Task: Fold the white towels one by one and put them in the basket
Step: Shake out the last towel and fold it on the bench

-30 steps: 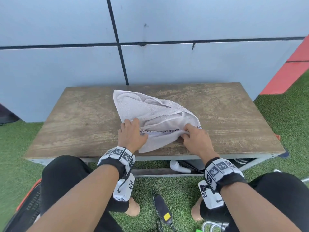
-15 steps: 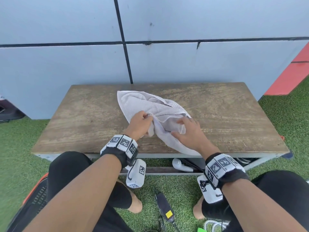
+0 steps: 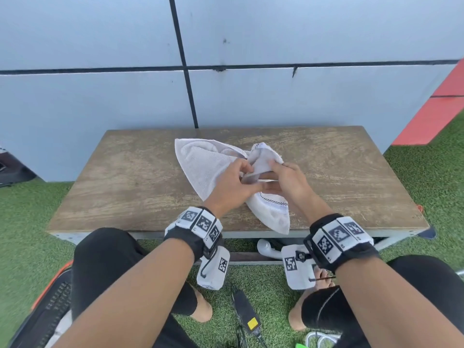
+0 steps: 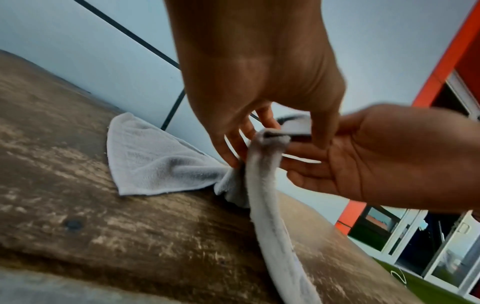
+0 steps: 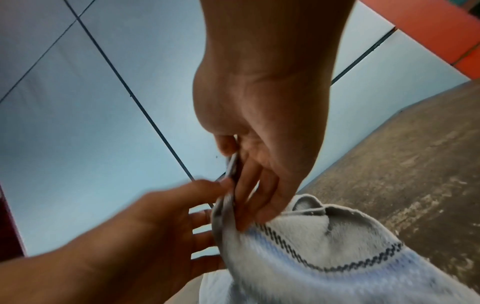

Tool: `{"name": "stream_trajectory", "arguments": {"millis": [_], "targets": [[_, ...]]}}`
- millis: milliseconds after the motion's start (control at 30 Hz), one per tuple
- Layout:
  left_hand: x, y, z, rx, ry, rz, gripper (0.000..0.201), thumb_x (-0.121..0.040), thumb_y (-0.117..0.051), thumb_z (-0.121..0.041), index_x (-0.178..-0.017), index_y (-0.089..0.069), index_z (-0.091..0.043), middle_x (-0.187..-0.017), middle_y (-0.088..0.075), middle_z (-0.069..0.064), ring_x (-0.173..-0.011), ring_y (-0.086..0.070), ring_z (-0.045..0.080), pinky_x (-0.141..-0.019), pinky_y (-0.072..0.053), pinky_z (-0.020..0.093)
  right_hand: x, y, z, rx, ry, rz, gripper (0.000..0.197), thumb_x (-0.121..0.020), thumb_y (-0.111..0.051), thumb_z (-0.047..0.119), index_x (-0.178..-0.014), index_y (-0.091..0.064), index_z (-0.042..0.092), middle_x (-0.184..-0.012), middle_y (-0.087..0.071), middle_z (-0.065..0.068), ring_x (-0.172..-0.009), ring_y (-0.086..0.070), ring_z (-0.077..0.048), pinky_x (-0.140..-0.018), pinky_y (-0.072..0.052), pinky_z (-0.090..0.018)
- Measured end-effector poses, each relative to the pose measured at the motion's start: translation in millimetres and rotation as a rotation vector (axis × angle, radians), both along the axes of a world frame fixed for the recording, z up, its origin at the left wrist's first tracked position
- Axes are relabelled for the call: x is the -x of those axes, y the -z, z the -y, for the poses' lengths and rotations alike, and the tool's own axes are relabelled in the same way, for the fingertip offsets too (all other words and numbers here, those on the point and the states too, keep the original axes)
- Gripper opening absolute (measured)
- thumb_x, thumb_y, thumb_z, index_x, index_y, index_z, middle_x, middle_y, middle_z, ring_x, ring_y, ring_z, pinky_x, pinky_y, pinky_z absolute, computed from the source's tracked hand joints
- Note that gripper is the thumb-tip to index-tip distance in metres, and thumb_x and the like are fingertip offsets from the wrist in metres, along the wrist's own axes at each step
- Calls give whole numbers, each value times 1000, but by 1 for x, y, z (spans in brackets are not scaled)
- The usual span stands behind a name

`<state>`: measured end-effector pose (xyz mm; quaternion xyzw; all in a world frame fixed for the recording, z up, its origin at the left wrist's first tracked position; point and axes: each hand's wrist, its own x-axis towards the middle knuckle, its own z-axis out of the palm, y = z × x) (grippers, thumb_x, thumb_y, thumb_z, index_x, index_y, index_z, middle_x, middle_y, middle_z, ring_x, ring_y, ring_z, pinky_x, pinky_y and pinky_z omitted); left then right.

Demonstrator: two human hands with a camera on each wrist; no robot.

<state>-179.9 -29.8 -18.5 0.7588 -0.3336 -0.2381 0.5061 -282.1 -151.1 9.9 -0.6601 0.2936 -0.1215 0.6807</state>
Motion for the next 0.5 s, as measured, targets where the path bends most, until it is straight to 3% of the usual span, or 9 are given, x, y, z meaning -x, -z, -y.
{"name": "stream_trajectory", "arguments": {"millis": [100, 200, 267, 333, 400, 500], "targets": [[1, 9, 2, 41, -71, 131, 23, -86, -75, -26, -94, -54, -21, -99, -62, 0, -82, -60, 16, -69, -47, 28, 2, -5, -5, 19, -82, -108, 38, -105, -43, 39, -102, -70, 13, -99, -78, -1, -96, -72, -20, -88, -55, -36], [-4, 3, 3, 101, -131, 85, 10, -94, -65, -22, -89, -57, -18, -87, -65, -3, -73, -59, 10, -66, -46, 23, 4, -7, -4, 174, -105, -148, 32, -102, -48, 43, -110, -67, 18, -111, -71, 6, -110, -65, -20, -94, -50, -37], [-9, -2, 3, 130, -120, 84, 13, -95, -62, -21, -86, -53, -18, -79, -60, -2, -65, -53, 9, -62, -44, 24, 4, -7, 0, 383, -8, -102, 36, -97, -60, 35, -129, -54, 18, -122, -60, 5, -114, -57, -17, -94, -45, -33], [-14, -7, 5, 124, -74, 103, 13, -94, -59, -14, -85, -50, -17, -76, -55, -2, -62, -46, 9, -61, -39, 26, 5, -8, 7, 619, 60, 30, 61, -86, -68, 18, -141, -42, 25, -129, -49, 6, -122, -46, -15, -103, -37, -33], [-15, -15, 9, 107, 0, 115, 12, -93, -59, -10, -87, -50, -17, -75, -54, -1, -60, -43, 9, -60, -36, 24, 2, -9, 12, 843, -36, 67, 63, -80, -66, 7, -137, -49, 29, -132, -46, 9, -127, -35, -11, -106, -21, -28], [-18, -23, 14, 103, 66, 155, 19, -90, -60, -8, -91, -46, -20, -77, -52, -1, -63, -43, 11, -60, -36, 27, -4, -14, 16, 974, -70, -9, 22, -87, -70, 15, -106, -72, 24, -128, -55, 4, -127, -35, -21, -96, -19, -20]]}}
